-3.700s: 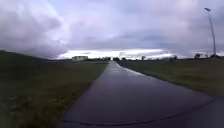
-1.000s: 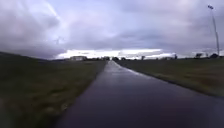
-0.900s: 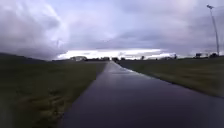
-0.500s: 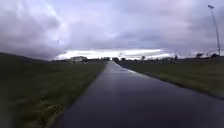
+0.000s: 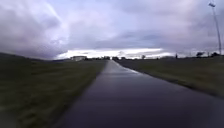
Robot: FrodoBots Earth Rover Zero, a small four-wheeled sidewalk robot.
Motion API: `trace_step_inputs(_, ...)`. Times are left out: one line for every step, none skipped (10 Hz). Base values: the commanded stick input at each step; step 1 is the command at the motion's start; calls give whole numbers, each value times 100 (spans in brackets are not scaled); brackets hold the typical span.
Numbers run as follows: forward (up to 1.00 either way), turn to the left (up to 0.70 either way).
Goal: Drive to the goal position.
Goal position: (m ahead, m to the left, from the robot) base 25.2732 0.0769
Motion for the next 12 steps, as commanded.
trace_step_inputs(70,0)
trace_step_inputs(70,0)
trace_step_inputs(70,0)
trace_step_inputs(70,0)
trace_step_inputs(70,0)
trace_step_inputs(70,0)
trace_step_inputs(70,0)
trace_step_inputs(70,0)
trace_step_inputs(70,0)
trace_step_inputs(70,0)
trace_step_inputs(70,0)
trace_step_inputs(70,0)
